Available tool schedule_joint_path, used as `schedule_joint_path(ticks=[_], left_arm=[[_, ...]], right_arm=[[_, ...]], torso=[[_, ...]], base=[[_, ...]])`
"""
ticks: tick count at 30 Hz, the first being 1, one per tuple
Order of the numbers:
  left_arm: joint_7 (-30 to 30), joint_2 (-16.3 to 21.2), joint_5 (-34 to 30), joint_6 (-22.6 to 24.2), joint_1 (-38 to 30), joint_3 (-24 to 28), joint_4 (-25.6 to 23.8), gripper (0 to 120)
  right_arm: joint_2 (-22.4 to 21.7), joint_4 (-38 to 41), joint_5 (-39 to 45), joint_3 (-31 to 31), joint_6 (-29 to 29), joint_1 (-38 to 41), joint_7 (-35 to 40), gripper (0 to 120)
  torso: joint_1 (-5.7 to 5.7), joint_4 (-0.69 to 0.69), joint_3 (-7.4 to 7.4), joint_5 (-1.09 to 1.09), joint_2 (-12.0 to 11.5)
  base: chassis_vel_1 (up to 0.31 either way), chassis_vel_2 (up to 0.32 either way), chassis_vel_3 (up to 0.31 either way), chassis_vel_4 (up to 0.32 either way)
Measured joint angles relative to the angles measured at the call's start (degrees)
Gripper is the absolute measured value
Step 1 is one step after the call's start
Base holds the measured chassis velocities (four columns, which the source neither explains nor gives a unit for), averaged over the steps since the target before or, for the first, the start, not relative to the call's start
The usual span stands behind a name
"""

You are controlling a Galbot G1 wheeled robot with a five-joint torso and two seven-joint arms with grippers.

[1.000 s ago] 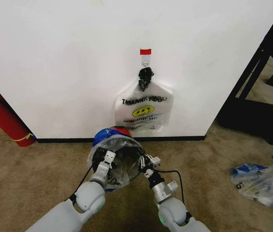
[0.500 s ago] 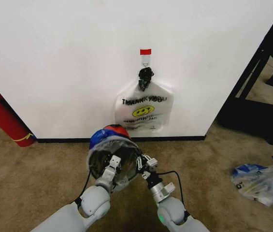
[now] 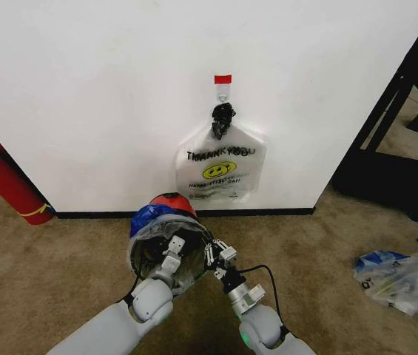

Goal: Pick up the garbage bag from the wall and place it over the trash bin.

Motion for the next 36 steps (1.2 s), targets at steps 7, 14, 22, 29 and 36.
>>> schedule_joint_path(ticks=[7,14,22,29,36], left_arm=[[0.21,1.15,0.83,-0.05,-0.54,-1.01,0.18,0],[0.86,0.93,0.62,-0.93,-0.16,-0.76,-0.79,0],[2.39,0.45,-0.5,-1.32,1.24,0.55,-4.11,0],[2.47,1.54,-0.96,-2.09,3.41,-0.33,-8.14,0],[2.68,5.04,-2.08,-2.32,9.52,-4.08,-19.8,0]], right_arm=[[-1.41,0.67,1.23,-0.21,-1.89,-0.25,1.14,0],[-2.05,1.22,3.11,0.17,-2.23,-0.27,1.23,0],[-0.71,0.47,3.95,0.18,-0.82,0.0,0.6,0],[-0.51,0.05,4.23,0.36,-0.74,0.14,0.53,0],[-0.96,-0.43,12.75,0.36,-4.73,0.88,4.49,0]], torso=[[0.0,0.0,0.0,0.0,0.0],[0.0,0.0,-0.01,0.0,0.0],[0.0,-0.01,-0.01,0.0,0.0],[0.0,0.0,-0.01,0.0,0.0],[0.0,-0.01,-0.01,0.0,0.0]], base=[[0.0,0.0,0.0,0.0],[0.0,0.0,0.0,0.0],[0.0,0.0,0.0,0.0],[0.0,0.0,0.0,0.0],[0.0,0.0,0.0,0.0]])
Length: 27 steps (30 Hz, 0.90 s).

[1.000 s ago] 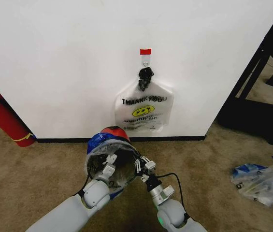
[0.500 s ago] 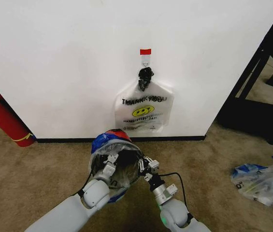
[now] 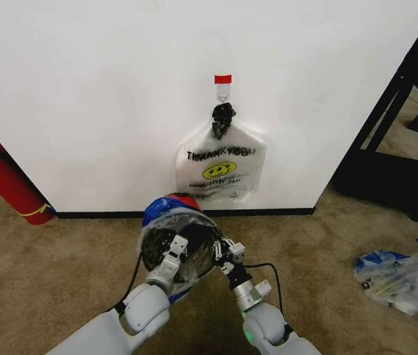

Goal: Pick up the garbage bag from the wall and place it over the trash bin.

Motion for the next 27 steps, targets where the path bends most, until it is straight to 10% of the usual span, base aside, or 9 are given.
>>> schedule_joint_path(ticks=[13,27], left_arm=[[9.69,7.6,3.37,-7.79,20.28,-15.05,-17.38,13],[4.67,8.44,5.92,-3.03,23.0,-16.33,-10.95,59]], right_arm=[[1.3,2.35,17.17,-0.22,-6.94,2.1,11.0,0],[0.51,9.52,22.59,1.15,-8.48,-0.38,16.25,0]], torso=[[-0.01,0.02,0.0,0.01,0.0],[0.0,0.01,0.0,0.0,0.0]], base=[[0.0,0.0,0.0,0.0],[0.0,0.0,0.0,0.0]])
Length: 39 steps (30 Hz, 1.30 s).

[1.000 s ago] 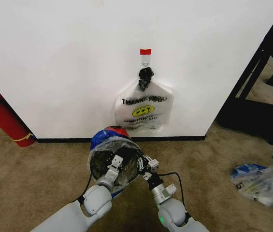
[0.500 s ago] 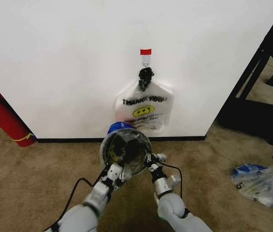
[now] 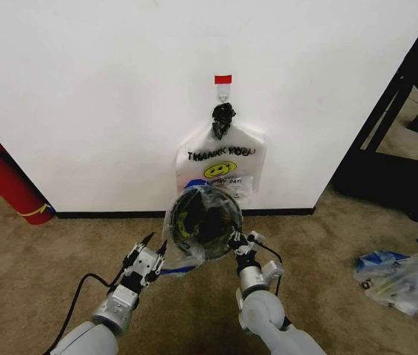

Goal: Pick up the garbage bag from the wall and place it over the trash bin.

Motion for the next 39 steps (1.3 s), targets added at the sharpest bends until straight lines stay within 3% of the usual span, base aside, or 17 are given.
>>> schedule_joint_path(ticks=[16,29,36,39], left_arm=[[1.34,-3.98,2.62,-3.69,-6.59,1.95,11.09,0],[0.23,-6.7,6.6,-8.81,-10.89,2.64,17.94,0],[3.32,-5.01,5.61,-10.16,-7.12,2.5,13.19,0],[8.2,-3.99,5.72,-10.89,-4.77,1.95,10.99,8]], right_arm=[[-1.46,8.23,3.57,0.11,-2.5,-3.6,4.38,0],[-1.91,11.48,6.06,-0.11,-5.15,-4.35,7.74,0],[-1.28,9.77,5.93,0.14,-5.16,-3.27,7.65,0],[-0.32,7.5,6.16,0.39,-5.09,-1.84,7.64,0]], torso=[[0.0,0.0,0.0,0.0,0.0],[0.0,-0.01,0.0,0.0,0.0],[0.0,0.0,0.0,0.0,0.0],[0.0,0.01,0.0,0.01,0.0]], base=[[0.0,0.0,0.0,0.0],[0.0,0.0,0.0,0.0],[0.0,0.0,0.0,0.0],[0.0,0.0,0.0,0.0]])
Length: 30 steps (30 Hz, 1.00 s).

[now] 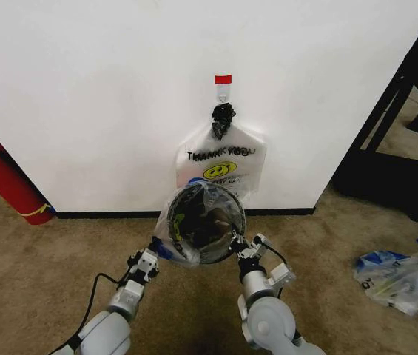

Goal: Pick up the garbage bag from the wall and place it over the trash bin.

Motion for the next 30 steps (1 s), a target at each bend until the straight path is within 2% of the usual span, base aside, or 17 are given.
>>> schedule_joint_path(ticks=[3,5,8,9,12,13,16,19,20,21,22,24,25,28,30], left_arm=[[7.9,0.94,1.05,-2.67,1.51,-1.57,-0.97,22],[9.5,1.18,1.4,-3.43,1.71,-1.93,-1.07,25],[13.33,2.01,2.53,-5.19,2.08,-4.13,-1.33,36],[14.91,2.16,2.78,-5.96,2.2,-6.26,-1.37,43],[16.78,1.72,3.69,-7.5,1.73,-11.66,-1.1,54],[16.78,1.72,3.69,-7.5,1.73,-11.66,-1.1,54],[16.9,1.1,5.0,-7.65,-1.12,-15.82,0.21,66],[16.48,2.14,0.03,-6.02,-5.33,-17.79,0.65,80],[16.67,2.73,-2.6,-5.52,-6.16,-17.9,0.42,83],[16.67,2.73,-2.6,-5.52,-6.16,-17.9,0.42,83],[17.67,3.74,-7.23,-5.34,-7.12,-17.98,-0.1,88],[20.9,4.97,-12.72,-6.09,-8.07,-18.02,-0.69,94],[25.1,5.85,-16.19,-8.15,-8.95,-17.86,-0.64,97],[32.84,6.59,-17.52,-12.16,-11.47,-16.54,1.07,98],[34.25,6.63,-17.33,-12.79,-12.1,-16.1,1.61,98]], right_arm=[[1.01,-2.74,-0.12,0.11,0.23,1.27,-0.48,0],[1.09,-3.24,-0.27,0.09,0.29,1.41,-0.73,0],[1.05,-5.41,-1.12,0.05,0.52,1.91,-1.88,0],[0.72,-6.41,-1.71,0.22,0.66,2.03,-3.13,0],[-1.05,-8.38,-3.68,1.12,1.1,1.67,-9.67,0],[-1.05,-8.38,-3.68,1.12,1.1,1.67,-9.67,0],[-3.42,-10.23,-6.88,1.85,1.34,0.77,-16.21,0],[-6.18,-10.48,-8.16,2.35,1.2,-0.49,-22.03,0],[-6.84,-10.48,-8.67,2.48,1.19,-0.77,-23.69,0],[-6.84,-10.48,-8.67,2.48,1.19,-0.77,-23.69,0],[-7.68,-10.48,-9.29,2.63,1.19,-1.11,-25.78,0],[-8.63,-10.33,-9.76,2.72,1.16,-1.44,-27.79,0],[-9.33,-10.04,-10.2,2.73,1.12,-1.68,-29.2,0],[-10.39,-9.73,-11.53,2.87,1.08,-2.11,-32.74,0],[-10.65,-9.66,-11.82,2.95,1.08,-2.28,-34.0,0]], torso=[[0.0,0.0,0.0,-0.01,0.0],[0.0,0.0,0.0,0.0,0.0],[0.0,-0.01,0.0,-0.01,0.0],[0.0,-0.01,0.0,0.0,0.0],[0.0,0.0,0.0,0.0,0.0],[0.0,0.0,0.0,0.0,0.0],[0.0,-0.01,0.01,-0.01,0.0],[0.0,-0.03,0.0,-0.01,0.0],[0.0,-0.03,0.0,-0.01,0.0],[0.0,-0.03,0.0,-0.01,0.0],[0.01,-0.02,0.0,0.0,0.0],[0.0,-0.01,0.0,0.02,0.0],[0.0,-0.01,0.0,0.0,0.0],[0.0,-0.01,0.0,0.0,0.0],[0.0,-0.02,0.0,-0.02,0.0]], base=[[0.0,0.0,0.0,0.0],[0.0,0.0,0.0,0.0],[0.0,0.0,0.0,0.0],[0.0,0.0,0.0,0.0],[0.0,0.0,0.0,0.0],[0.0,0.0,0.0,0.0],[0.0,0.0,0.0,0.0],[0.0,0.0,0.0,0.0],[0.0,0.0,0.0,0.0],[0.0,0.0,0.0,0.0],[0.0,0.0,0.0,0.0],[0.0,0.0,0.0,0.0],[0.0,0.0,0.0,0.0],[0.0,0.0,0.0,0.0],[0.0,0.0,0.0,0.0]])
